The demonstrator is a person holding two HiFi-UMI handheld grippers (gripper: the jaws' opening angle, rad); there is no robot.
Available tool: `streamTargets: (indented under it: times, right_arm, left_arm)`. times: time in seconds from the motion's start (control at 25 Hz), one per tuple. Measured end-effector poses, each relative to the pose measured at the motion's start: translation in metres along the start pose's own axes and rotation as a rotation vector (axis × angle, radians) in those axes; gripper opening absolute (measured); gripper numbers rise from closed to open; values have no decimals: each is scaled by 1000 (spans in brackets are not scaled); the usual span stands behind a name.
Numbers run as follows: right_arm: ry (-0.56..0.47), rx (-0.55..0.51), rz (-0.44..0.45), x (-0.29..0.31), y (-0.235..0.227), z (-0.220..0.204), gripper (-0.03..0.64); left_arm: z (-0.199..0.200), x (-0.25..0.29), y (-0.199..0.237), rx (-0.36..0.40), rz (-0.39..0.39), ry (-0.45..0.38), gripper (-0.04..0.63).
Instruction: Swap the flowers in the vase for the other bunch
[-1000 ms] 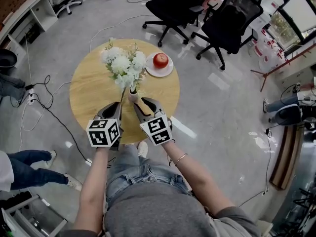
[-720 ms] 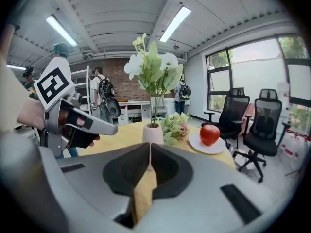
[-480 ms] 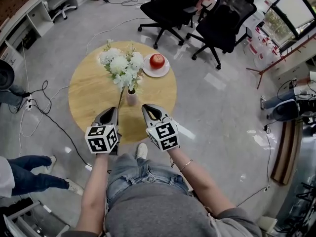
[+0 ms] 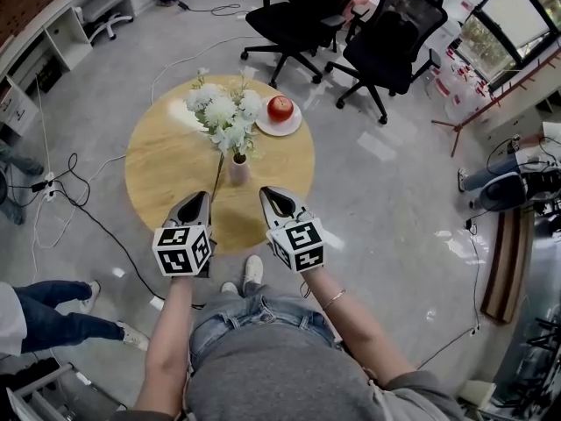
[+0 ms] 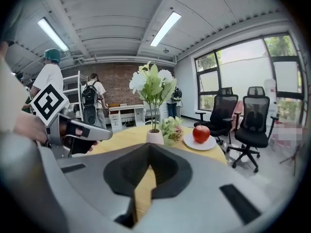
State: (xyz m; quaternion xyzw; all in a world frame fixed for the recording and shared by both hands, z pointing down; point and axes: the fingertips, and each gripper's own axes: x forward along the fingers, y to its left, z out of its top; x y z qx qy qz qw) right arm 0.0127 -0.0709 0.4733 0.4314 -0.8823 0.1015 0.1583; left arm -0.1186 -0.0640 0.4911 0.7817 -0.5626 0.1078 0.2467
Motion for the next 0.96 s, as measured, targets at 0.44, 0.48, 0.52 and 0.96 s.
streamTargets:
  times: [0.44,0.48,0.52,0.96]
  right_arm:
    - [-13,30,-32,-25,29,1,9]
    - [-16,31,-33,-28,32,1,9]
    - [-17,32,-35,-30,35,1,9]
    - [-33,40,-54,-47,65,0,9]
  left_arm:
    - [1,-38,1,41,-21,-18,23]
    - [1,-41,0,42,-23,-21,23]
    - [0,-45,-1,43,-25,-24,23]
    - [-6,-80,7,62,-31,-41,23]
